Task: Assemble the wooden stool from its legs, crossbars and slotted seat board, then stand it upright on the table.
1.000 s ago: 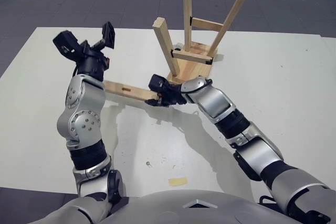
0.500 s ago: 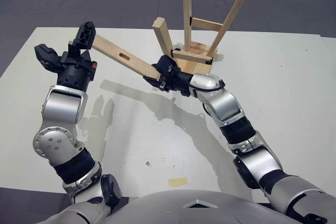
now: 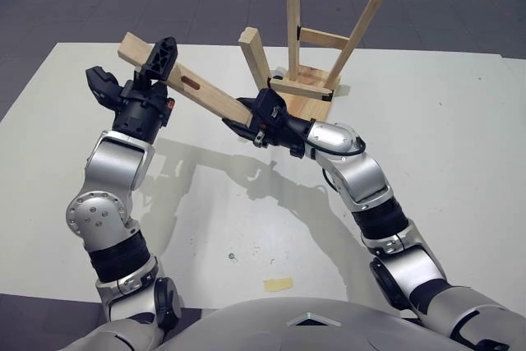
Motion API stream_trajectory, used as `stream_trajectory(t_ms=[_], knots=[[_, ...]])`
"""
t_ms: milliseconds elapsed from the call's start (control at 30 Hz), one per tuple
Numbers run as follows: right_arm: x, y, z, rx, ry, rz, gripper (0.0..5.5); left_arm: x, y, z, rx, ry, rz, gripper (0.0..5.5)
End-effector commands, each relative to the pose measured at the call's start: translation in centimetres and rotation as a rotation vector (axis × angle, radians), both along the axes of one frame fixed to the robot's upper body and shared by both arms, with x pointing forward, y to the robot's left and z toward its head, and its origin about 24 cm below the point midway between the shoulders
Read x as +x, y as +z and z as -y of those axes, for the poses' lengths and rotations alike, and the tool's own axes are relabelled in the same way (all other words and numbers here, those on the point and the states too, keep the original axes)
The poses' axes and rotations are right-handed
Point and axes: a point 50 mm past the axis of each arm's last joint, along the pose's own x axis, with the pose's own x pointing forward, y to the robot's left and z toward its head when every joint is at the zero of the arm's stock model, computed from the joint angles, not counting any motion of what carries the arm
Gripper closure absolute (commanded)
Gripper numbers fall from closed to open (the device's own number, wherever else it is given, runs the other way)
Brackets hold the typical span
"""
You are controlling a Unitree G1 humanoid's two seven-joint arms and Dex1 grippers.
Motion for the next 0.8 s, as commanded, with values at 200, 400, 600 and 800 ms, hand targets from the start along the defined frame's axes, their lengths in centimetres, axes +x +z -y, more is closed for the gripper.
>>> stream_trajectory(t_ms=[200, 400, 600, 800], knots=[[0.33, 0.06, 0.19, -0.02, -0.038, 0.02, 3.45, 0.0, 0.55, -0.07, 0.008, -0.009, 0.077, 2.0], [0.39, 0.09, 0.41, -0.013, -0.055, 0.018, 3.45, -0.39, 0.64, -0.21, -0.059, -0.039, 0.116, 3.01], [0.56, 0.09, 0.44, -0.011, -0.068, 0.018, 3.45, -0.46, 0.87, 0.16, -0.047, -0.081, 0.15, 3.87], [0.44, 0.02, 0.31, -0.013, -0.062, 0.019, 3.46, -0.3, 1.34, 0.47, -0.055, -0.123, 0.204, 4.17]])
